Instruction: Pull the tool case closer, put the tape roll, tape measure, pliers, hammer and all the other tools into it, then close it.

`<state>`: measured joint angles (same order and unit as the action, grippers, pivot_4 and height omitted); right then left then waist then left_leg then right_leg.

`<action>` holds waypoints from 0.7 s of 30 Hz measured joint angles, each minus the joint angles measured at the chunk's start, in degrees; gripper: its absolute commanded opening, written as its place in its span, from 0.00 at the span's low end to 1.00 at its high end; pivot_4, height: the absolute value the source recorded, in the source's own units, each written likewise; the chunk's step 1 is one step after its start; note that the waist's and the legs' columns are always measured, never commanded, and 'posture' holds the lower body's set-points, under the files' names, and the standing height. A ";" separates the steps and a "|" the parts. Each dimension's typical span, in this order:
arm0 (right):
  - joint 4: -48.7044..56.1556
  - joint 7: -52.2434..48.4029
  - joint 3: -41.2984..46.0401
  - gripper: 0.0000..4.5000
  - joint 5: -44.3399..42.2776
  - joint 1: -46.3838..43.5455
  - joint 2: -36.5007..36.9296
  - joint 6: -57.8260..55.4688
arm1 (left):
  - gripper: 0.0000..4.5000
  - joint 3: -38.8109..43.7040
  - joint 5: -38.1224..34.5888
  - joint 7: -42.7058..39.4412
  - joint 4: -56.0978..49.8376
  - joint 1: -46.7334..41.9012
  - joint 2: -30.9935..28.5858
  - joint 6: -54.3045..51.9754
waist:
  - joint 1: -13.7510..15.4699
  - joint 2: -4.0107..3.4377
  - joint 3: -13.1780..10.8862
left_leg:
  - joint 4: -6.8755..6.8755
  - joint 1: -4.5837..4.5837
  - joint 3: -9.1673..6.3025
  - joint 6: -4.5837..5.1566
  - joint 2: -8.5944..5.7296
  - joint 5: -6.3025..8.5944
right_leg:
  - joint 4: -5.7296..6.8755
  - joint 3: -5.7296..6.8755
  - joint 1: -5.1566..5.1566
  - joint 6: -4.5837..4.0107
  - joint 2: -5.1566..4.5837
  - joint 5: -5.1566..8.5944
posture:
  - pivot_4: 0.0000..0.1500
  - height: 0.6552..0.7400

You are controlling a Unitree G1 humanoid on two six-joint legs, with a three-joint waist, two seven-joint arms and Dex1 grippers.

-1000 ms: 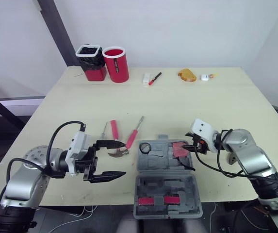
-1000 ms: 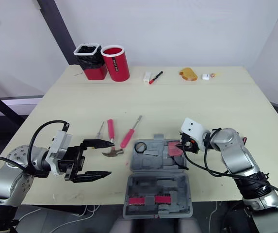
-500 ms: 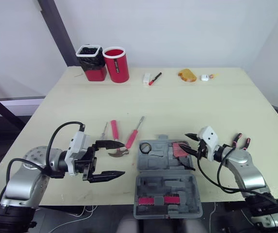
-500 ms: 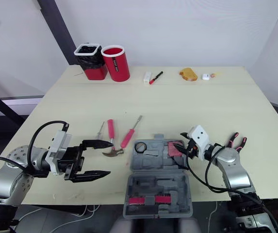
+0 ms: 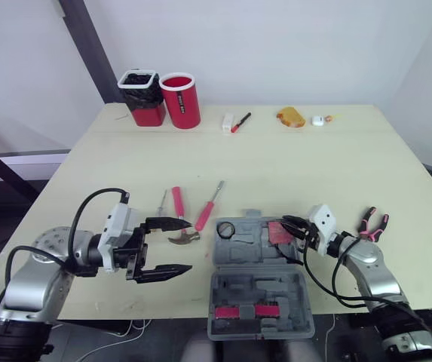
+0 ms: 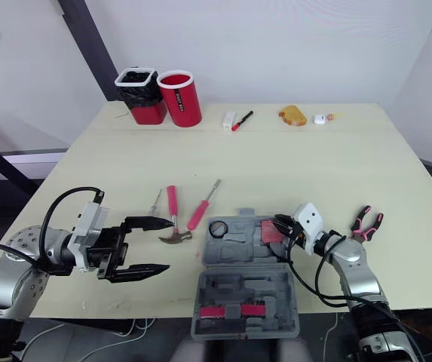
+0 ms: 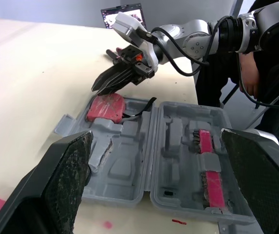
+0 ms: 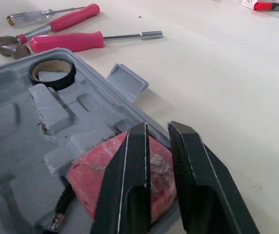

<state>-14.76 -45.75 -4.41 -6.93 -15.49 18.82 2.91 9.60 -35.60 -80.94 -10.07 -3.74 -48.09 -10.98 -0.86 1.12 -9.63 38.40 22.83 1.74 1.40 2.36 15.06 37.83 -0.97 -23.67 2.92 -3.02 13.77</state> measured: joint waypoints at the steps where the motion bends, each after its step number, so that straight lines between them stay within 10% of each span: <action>1: -0.68 0.02 -0.19 0.13 0.04 -0.01 -0.04 0.36 | 1.00 0.00 0.00 0.03 0.00 0.05 0.00 -0.01 | 0.00 0.00 0.00 | 0.00 0.00 0.00 0.00 0.00 0.00 | 0.00 0.00 0.00 0.00 0.00 0.00 | 1.00 0.97; 21: -15.65 -0.17 -4.24 0.13 2.99 -4.71 -0.50 6.76 | 1.00 1.43 0.03 0.63 -0.08 2.01 -0.02 -0.01 | -0.27 0.66 0.76 | -0.09 -0.82 0.08 0.00 0.07 0.00 | 0.01 -0.07 0.61 -0.25 0.03 0.14 | 1.00 0.97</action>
<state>-30.41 -45.92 -8.66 -3.95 -20.20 18.32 9.68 11.02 -35.58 -80.32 -10.16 -1.73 -48.11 -10.99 -1.12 1.78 -8.87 38.31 22.01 1.82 1.40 2.43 15.06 37.84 -1.05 -23.06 2.68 -2.99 13.91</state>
